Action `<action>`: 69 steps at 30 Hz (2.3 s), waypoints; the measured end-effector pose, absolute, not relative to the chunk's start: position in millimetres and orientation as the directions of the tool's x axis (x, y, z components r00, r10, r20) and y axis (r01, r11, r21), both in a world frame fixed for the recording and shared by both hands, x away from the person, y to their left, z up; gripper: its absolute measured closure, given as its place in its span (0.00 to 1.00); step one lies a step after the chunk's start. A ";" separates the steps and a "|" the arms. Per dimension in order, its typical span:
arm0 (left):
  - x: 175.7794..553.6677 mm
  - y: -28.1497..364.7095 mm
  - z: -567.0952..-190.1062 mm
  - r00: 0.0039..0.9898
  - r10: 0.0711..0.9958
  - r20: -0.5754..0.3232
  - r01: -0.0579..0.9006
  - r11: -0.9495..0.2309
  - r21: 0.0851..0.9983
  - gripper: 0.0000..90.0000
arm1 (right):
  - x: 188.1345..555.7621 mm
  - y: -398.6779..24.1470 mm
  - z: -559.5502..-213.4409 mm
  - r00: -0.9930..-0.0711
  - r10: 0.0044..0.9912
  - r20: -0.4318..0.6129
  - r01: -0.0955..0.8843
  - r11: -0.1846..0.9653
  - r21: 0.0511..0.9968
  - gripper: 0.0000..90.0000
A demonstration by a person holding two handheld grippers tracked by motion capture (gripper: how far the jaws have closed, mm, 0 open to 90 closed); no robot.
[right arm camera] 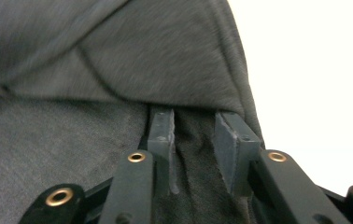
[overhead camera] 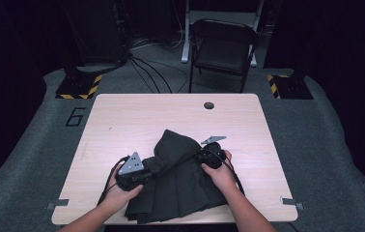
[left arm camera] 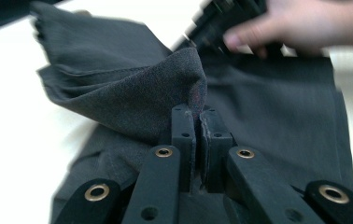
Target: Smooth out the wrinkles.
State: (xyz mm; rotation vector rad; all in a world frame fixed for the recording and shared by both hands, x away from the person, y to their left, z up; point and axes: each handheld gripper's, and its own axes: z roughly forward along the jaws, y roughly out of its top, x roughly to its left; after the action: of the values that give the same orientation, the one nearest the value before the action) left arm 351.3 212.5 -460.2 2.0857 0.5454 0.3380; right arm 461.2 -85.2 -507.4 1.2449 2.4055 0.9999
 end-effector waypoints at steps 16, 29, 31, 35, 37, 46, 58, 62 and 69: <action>354.4 203.2 -505.7 0.874 0.473 -0.110 0.372 -0.508 0.777 0.95 | 458.7 -81.6 -501.6 -0.632 0.771 0.084 0.621 0.439 0.649 0.60; 352.7 204.7 -510.9 0.868 0.485 -0.108 0.373 -0.492 0.787 0.95 | 455.4 -83.1 -440.9 -0.703 0.695 0.147 0.559 0.414 0.718 0.45; 352.3 205.1 -511.5 0.868 0.485 -0.109 0.372 -0.489 0.789 0.95 | 458.3 -76.5 -434.2 -0.715 0.680 0.160 0.557 0.416 0.719 0.43; 351.4 205.1 -512.4 0.863 0.490 -0.118 0.380 -0.478 0.792 0.95 | 464.5 -60.5 -428.9 -0.751 0.641 0.161 0.533 0.444 0.720 0.39; 350.6 204.9 -513.2 0.860 0.497 -0.115 0.379 -0.472 0.796 0.95 | 466.8 -56.9 -429.2 -0.764 0.627 0.154 0.520 0.456 0.722 0.37; 348.8 205.8 -515.4 0.851 0.510 -0.126 0.387 -0.446 0.807 0.95 | 480.1 -39.0 -439.0 -0.788 0.590 0.175 0.524 0.494 0.694 0.16; 347.0 206.0 -515.8 0.850 0.513 -0.121 0.384 -0.445 0.809 0.95 | 488.2 -41.3 -445.8 -0.797 0.556 0.234 0.542 0.489 0.683 0.17; 347.1 206.3 -515.7 0.850 0.512 -0.119 0.382 -0.447 0.808 0.95 | 484.2 -42.9 -441.5 -0.806 0.542 0.238 0.534 0.492 0.688 0.20; 346.8 206.2 -516.1 0.851 0.514 -0.108 0.374 -0.450 0.811 0.95 | 473.7 -45.6 -434.2 -0.819 0.539 0.200 0.506 0.510 0.696 0.27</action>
State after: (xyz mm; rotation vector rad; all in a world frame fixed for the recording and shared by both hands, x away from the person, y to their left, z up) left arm 346.8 206.2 -516.1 2.0922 0.6463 0.1895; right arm 473.7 -45.6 -434.2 0.9317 2.6933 1.2193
